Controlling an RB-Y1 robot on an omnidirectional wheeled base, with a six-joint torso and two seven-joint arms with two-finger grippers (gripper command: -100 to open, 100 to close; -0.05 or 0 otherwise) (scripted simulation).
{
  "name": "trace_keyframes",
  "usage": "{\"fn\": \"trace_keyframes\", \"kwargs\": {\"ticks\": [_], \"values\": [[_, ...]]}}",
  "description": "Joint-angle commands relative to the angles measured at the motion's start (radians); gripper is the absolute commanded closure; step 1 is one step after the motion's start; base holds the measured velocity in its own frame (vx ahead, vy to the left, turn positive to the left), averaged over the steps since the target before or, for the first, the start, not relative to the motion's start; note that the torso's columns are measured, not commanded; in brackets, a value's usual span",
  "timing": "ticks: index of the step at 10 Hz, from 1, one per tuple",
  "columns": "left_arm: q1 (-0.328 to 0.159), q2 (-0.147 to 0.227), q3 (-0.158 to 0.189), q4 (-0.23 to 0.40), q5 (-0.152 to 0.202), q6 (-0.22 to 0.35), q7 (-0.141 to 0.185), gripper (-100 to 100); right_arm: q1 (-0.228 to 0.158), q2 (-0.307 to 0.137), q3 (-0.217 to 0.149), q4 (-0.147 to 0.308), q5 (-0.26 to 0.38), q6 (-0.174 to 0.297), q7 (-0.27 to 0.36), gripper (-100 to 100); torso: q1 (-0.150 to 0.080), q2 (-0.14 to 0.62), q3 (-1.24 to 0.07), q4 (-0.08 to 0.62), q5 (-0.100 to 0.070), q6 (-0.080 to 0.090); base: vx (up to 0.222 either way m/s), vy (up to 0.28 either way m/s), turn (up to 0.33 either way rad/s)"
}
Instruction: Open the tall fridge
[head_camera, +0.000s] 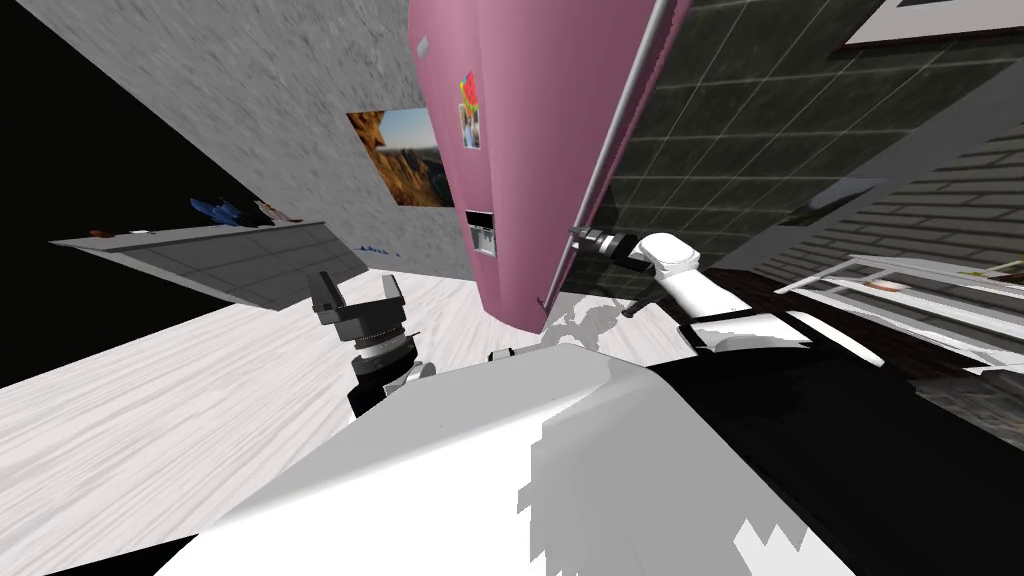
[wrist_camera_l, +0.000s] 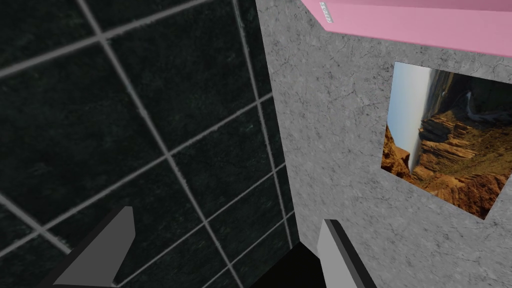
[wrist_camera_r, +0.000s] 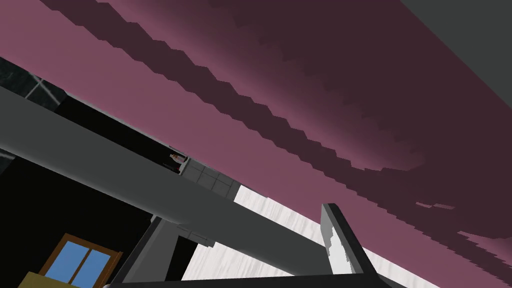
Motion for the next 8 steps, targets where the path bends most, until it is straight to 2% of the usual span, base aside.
{"fn": "trace_keyframes", "kwargs": {"ticks": [1,2,3,4,6,8], "values": [[0.0,0.0,0.0,0.0,0.0,0.0,0.0,0,0.009,-0.018,-0.015,0.015,0.005,0.04,-0.024,100,-0.001,0.001,0.001,0.001,-0.002,0.002,-0.153,0.29,-0.093],[0.0,0.0,0.0,0.0,0.0,0.0,0.0,0,0.014,-0.025,-0.019,0.025,0.01,0.055,-0.03,100,0.002,0.004,0.004,0.0,-0.003,0.006,-0.133,0.392,-0.148],[0.0,0.0,0.0,0.0,0.0,0.0,0.0,0,0.006,-0.022,-0.007,0.022,0.013,0.041,-0.018,100,0.006,0.006,0.005,0.001,-0.001,0.007,-0.063,0.195,-0.076],[0.0,0.0,0.0,0.0,0.0,0.0,0.0,0,0.016,-0.027,-0.005,0.039,0.02,0.054,-0.024,100,-0.004,0.003,0.003,0.002,-0.001,0.004,-0.033,0.216,-0.074],[0.0,0.0,0.0,0.0,0.0,0.0,0.0,0,0.02,-0.033,-0.009,0.053,0.025,0.067,-0.031,100,0.002,0.004,0.005,-0.002,-0.004,0.009,-0.047,0.315,-0.119],[0.0,0.0,0.0,0.0,0.0,0.0,0.0,0,0.029,-0.044,-0.016,0.08,0.036,0.093,-0.044,100,0.003,-0.001,0.0,-0.002,-0.001,0.003,-0.042,0.332,-0.114]]}}
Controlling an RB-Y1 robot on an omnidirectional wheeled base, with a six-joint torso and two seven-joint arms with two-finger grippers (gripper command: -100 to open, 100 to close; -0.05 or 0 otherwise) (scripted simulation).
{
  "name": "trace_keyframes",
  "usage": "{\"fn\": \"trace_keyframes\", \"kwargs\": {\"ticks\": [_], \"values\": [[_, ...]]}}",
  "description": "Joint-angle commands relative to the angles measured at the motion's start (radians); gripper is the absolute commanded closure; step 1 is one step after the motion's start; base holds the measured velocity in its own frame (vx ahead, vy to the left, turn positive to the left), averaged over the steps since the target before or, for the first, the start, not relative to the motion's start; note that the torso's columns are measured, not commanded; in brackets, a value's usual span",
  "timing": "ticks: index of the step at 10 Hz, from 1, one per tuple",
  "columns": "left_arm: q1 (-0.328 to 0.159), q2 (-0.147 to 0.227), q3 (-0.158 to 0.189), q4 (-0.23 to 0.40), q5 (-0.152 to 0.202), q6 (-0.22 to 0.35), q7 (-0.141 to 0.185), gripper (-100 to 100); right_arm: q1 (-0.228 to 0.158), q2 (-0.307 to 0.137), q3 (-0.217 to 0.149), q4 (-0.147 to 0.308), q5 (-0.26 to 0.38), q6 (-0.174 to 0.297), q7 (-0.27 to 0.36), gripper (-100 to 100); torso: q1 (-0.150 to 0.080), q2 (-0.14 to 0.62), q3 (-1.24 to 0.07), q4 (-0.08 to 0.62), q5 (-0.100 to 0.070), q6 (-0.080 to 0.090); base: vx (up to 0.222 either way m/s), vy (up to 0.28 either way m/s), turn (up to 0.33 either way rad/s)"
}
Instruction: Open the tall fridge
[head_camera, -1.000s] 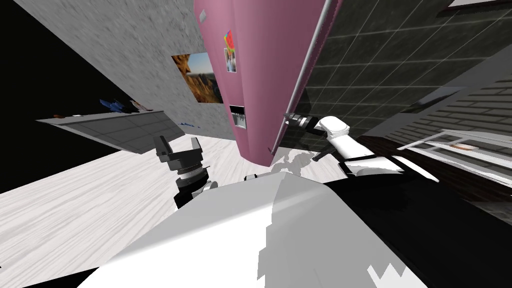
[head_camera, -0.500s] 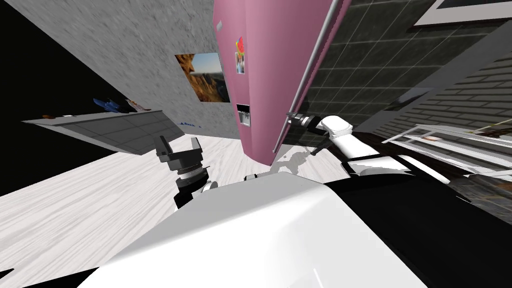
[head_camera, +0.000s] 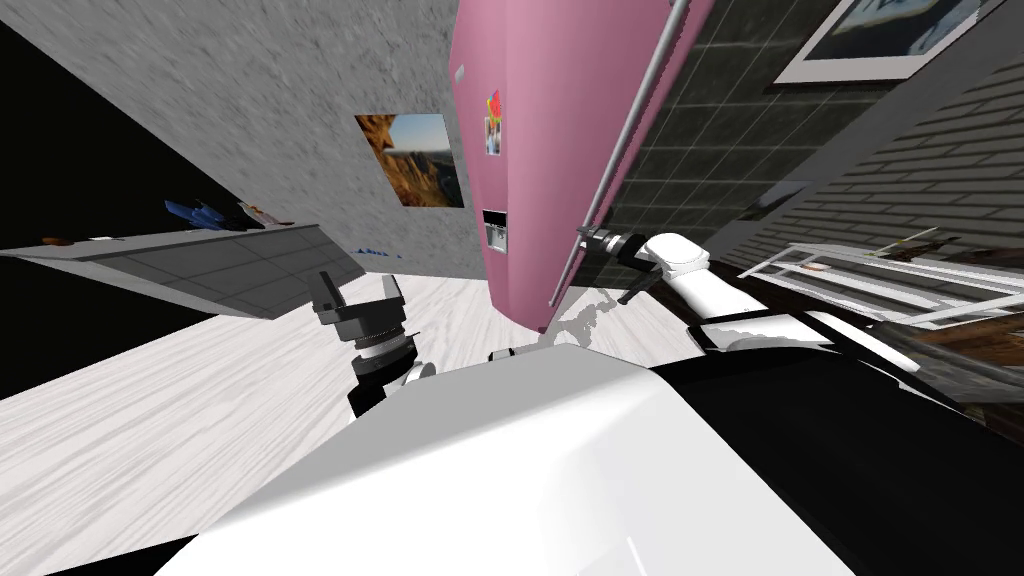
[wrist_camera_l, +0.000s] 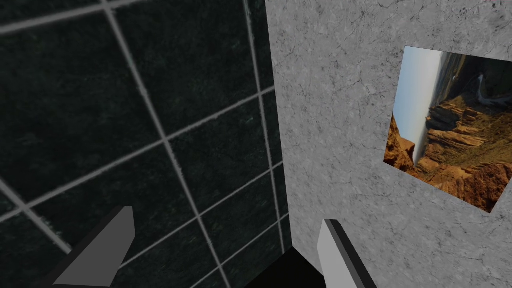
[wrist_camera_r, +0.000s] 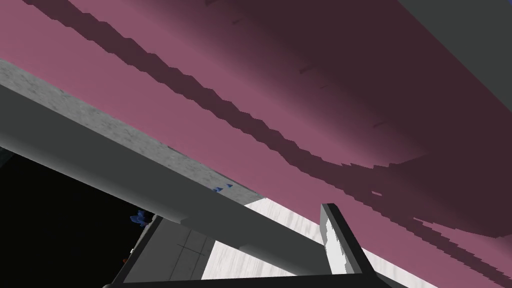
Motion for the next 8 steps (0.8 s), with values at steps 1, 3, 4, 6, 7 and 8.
{"fn": "trace_keyframes", "kwargs": {"ticks": [1,3,4,6,7,8], "values": [[0.0,0.0,0.0,0.0,0.0,0.0,0.0,0,-0.009,-0.006,0.002,0.027,0.007,0.023,-0.014,100,0.004,0.003,0.001,-0.001,0.001,-0.001,-0.1,0.267,-0.056],[0.0,0.0,0.0,0.0,0.0,0.0,0.0,0,-0.004,-0.012,-0.001,0.041,0.012,0.036,-0.021,100,-0.001,0.002,0.002,0.001,-0.001,-0.001,-0.049,0.256,-0.062],[0.0,0.0,0.0,0.0,0.0,0.0,0.0,0,0.0,-0.018,-0.005,0.055,0.017,0.049,-0.027,100,-0.004,-0.001,0.0,0.001,-0.001,-0.002,0.005,0.263,-0.092],[0.0,0.0,0.0,0.0,0.0,0.0,0.0,0,0.005,-0.024,-0.008,0.069,0.023,0.062,-0.034,100,0.003,0.001,0.001,-0.001,-0.001,-0.002,-0.06,0.308,-0.091],[0.0,0.0,0.0,0.0,0.0,0.0,0.0,0,0.009,-0.029,-0.012,0.083,0.028,0.074,-0.04,100,0.0,0.003,0.001,0.0,0.0,-0.003,-0.057,0.295,-0.065],[0.0,0.0,0.0,0.0,0.0,0.0,0.0,0,0.014,-0.035,-0.015,0.097,0.033,0.087,-0.047,100,0.001,0.002,0.002,0.001,-0.001,-0.002,-0.077,0.318,-0.106]]}}
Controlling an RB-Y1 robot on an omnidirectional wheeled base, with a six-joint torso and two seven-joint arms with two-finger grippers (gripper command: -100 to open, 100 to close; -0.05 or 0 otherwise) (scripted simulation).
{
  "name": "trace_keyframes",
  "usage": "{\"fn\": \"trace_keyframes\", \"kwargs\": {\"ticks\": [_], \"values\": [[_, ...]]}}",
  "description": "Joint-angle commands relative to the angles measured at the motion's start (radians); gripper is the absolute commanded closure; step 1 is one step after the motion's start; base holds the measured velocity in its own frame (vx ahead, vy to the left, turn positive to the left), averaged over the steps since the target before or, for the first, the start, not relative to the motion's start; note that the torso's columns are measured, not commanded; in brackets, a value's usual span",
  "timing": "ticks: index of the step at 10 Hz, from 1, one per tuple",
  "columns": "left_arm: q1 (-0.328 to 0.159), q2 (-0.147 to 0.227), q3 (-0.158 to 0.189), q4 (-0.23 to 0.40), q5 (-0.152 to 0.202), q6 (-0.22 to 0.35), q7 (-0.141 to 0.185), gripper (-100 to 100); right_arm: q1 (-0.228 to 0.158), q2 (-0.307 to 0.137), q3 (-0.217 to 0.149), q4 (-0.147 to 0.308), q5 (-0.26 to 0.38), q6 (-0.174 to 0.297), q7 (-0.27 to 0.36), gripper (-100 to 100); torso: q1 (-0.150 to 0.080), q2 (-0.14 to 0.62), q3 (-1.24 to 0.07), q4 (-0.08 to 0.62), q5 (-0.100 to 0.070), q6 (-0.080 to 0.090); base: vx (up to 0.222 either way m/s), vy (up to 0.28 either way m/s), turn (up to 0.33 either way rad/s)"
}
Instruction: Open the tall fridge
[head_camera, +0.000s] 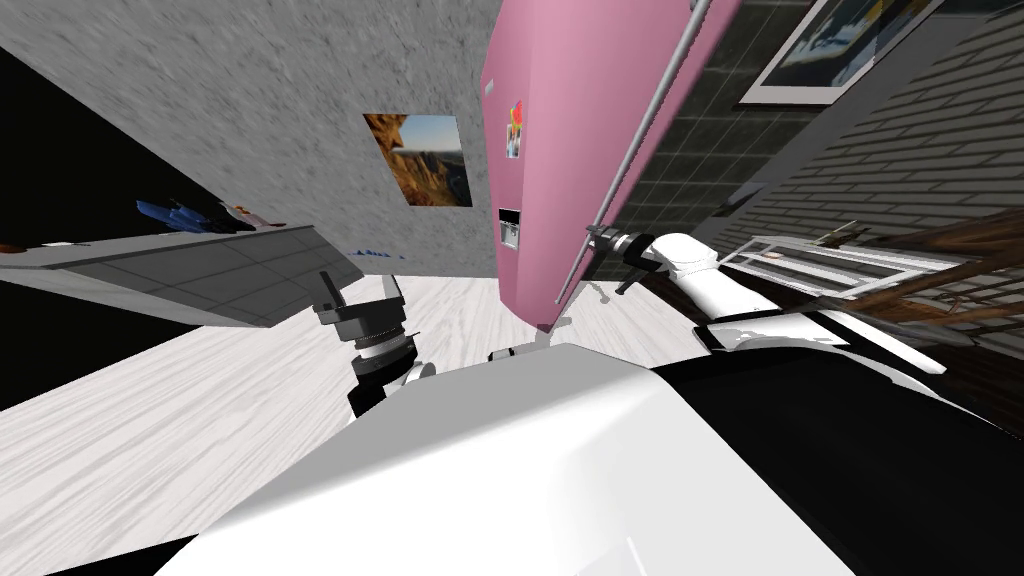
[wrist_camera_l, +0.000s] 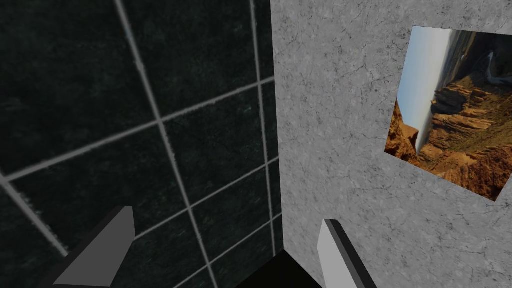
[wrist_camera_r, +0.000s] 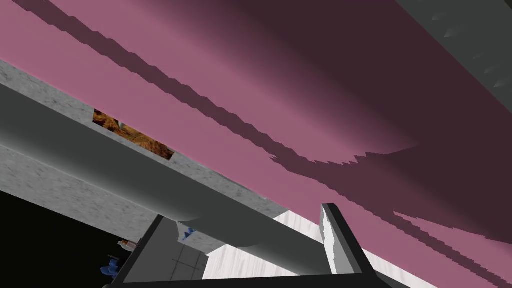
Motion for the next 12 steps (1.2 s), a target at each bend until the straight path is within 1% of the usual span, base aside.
{"fn": "trace_keyframes", "kwargs": {"ticks": [1,2,3,4,5,6,7,8,9,10,11,12], "values": [[0.0,0.0,0.0,0.0,0.0,0.0,0.0,0,-0.004,-0.008,-0.005,0.022,0.003,0.023,-0.019,100,-0.001,0.002,0.001,0.0,0.0,0.003,-0.064,0.265,-0.057],[0.0,0.0,0.0,0.0,0.0,0.0,0.0,0,0.001,-0.013,-0.009,0.036,0.009,0.035,-0.025,100,-0.004,0.002,0.001,0.002,0.0,0.002,-0.052,0.31,-0.063],[0.0,0.0,0.0,0.0,0.0,0.0,0.0,0,0.01,-0.011,-0.004,0.022,0.012,0.031,-0.018,100,-0.002,0.003,0.003,0.001,-0.001,0.003,-0.031,0.162,-0.052],[0.0,0.0,0.0,0.0,0.0,0.0,0.0,0,0.02,-0.017,-0.003,0.041,0.016,0.045,-0.025,100,-0.01,0.003,0.002,0.002,-0.002,0.003,0.009,0.196,-0.052],[0.0,0.0,0.0,0.0,0.0,0.0,0.0,0,0.02,-0.017,-0.003,0.041,0.016,0.045,-0.025,100,-0.007,0.001,0.001,0.0,-0.003,0.005,0.019,0.214,-0.072],[0.0,0.0,0.0,0.0,0.0,0.0,0.0,0,0.024,-0.024,-0.004,0.059,0.02,0.059,-0.033,100,-0.005,0.001,0.001,-0.001,-0.002,0.004,0.028,0.267,-0.077],[0.0,0.0,0.0,0.0,0.0,0.0,0.0,0,0.024,-0.024,-0.004,0.059,0.02,0.059,-0.033,100,-0.002,0.0,0.001,-0.002,-0.002,0.004,0.04,0.241,-0.066],[0.0,0.0,0.0,0.0,0.0,0.0,0.0,0,0.029,-0.032,-0.006,0.077,0.023,0.072,-0.04,100,-0.003,-0.001,-0.001,-0.002,-0.001,0.001,-0.006,0.263,-0.052],[0.0,0.0,0.0,0.0,0.0,0.0,0.0,0,0.029,-0.032,-0.006,0.077,0.023,0.072,-0.04,100,-0.002,0.0,-0.001,-0.002,-0.001,0.002,-0.004,0.228,-0.043],[0.0,0.0,0.0,0.0,0.0,0.0,0.0,0,0.033,-0.039,-0.007,0.095,0.027,0.085,-0.047,100,-0.004,-0.001,-0.001,-0.002,-0.001,0.001,0.049,0.265,-0.064],[0.0,0.0,0.0,0.0,0.0,0.0,0.0,0,0.038,-0.046,-0.008,0.113,0.03,0.099,-0.054,100,-0.002,-0.004,-0.003,-0.002,-0.001,0.0,0.019,0.263,-0.086],[0.0,0.0,0.0,0.0,0.0,0.0,0.0,0,0.038,-0.046,-0.008,0.113,0.03,0.099,-0.054,100,-0.003,-0.002,-0.002,-0.002,-0.001,0.002,0.0,0.276,-0.055]]}}
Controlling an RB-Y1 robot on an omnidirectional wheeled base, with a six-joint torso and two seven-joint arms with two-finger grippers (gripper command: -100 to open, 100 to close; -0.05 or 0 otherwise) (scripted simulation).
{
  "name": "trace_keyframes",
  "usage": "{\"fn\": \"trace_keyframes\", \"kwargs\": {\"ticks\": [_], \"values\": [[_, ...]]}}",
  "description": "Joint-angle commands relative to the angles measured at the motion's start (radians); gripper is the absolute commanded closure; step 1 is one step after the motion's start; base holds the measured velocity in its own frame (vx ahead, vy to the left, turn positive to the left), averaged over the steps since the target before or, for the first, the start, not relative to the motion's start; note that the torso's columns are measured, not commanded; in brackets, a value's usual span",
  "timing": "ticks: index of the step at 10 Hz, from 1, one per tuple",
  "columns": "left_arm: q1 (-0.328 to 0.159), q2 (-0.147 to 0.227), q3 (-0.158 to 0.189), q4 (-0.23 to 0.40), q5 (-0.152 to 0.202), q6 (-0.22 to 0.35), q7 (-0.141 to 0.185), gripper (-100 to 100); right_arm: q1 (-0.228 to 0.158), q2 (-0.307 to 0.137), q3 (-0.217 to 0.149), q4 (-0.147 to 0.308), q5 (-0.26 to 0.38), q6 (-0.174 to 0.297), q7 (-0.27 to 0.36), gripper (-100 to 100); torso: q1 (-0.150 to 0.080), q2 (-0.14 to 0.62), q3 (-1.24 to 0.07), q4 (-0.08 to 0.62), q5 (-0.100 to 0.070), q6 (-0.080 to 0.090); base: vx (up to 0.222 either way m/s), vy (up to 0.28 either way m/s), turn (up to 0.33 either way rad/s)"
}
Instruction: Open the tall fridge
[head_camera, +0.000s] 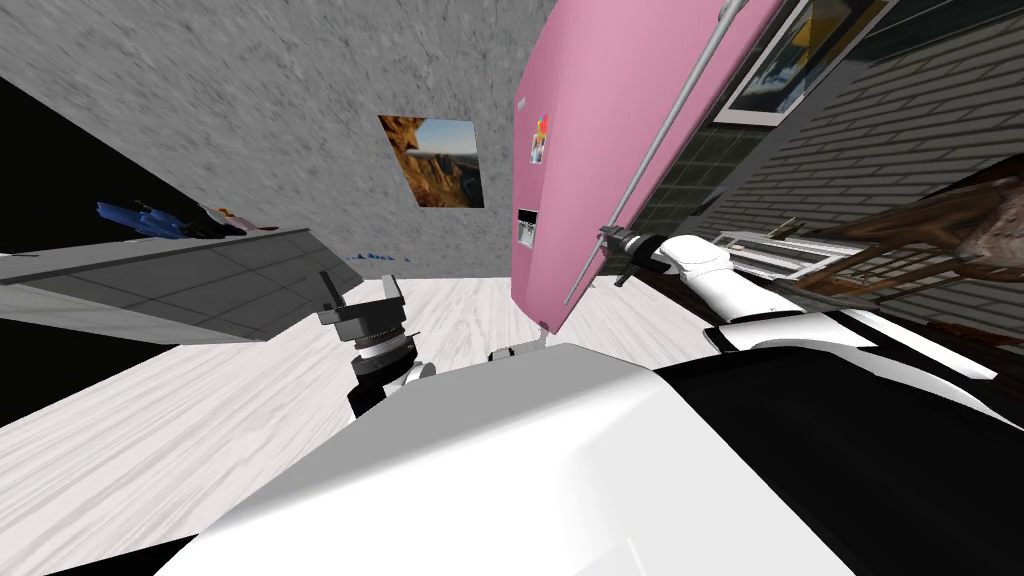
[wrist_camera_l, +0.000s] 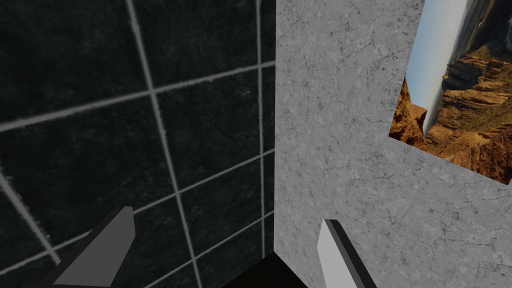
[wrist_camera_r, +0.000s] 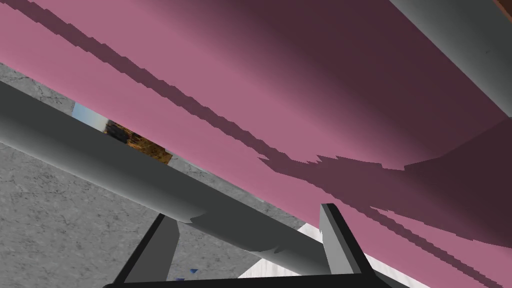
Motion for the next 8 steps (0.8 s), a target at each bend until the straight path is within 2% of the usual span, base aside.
{"fn": "trace_keyframes", "kwargs": {"ticks": [1,5,6,8], "values": [[0.0,0.0,0.0,0.0,0.0,0.0,0.0,0,-0.004,-0.012,0.001,0.033,0.002,0.025,-0.022,100,0.001,0.001,0.001,0.0,0.0,-0.002,0.002,0.307,-0.06],[0.0,0.0,0.0,0.0,0.0,0.0,0.0,0,0.005,-0.026,-0.002,0.069,0.009,0.052,-0.037,100,-0.002,0.002,0.003,0.002,-0.001,-0.002,-0.001,0.27,-0.05],[0.0,0.0,0.0,0.0,0.0,0.0,0.0,0,-0.011,-0.055,0.004,0.084,0.002,0.013,-0.043,-100,-0.002,0.002,0.003,0.003,0.0,-0.001,0.02,0.131,-0.06],[0.0,0.0,0.0,0.0,0.0,0.0,0.0,0,-0.014,-0.091,-0.003,0.093,-0.009,-0.008,-0.065,-100,-0.013,0.004,0.004,0.002,-0.003,0.003,0.02,-0.02,-0.025]]}}
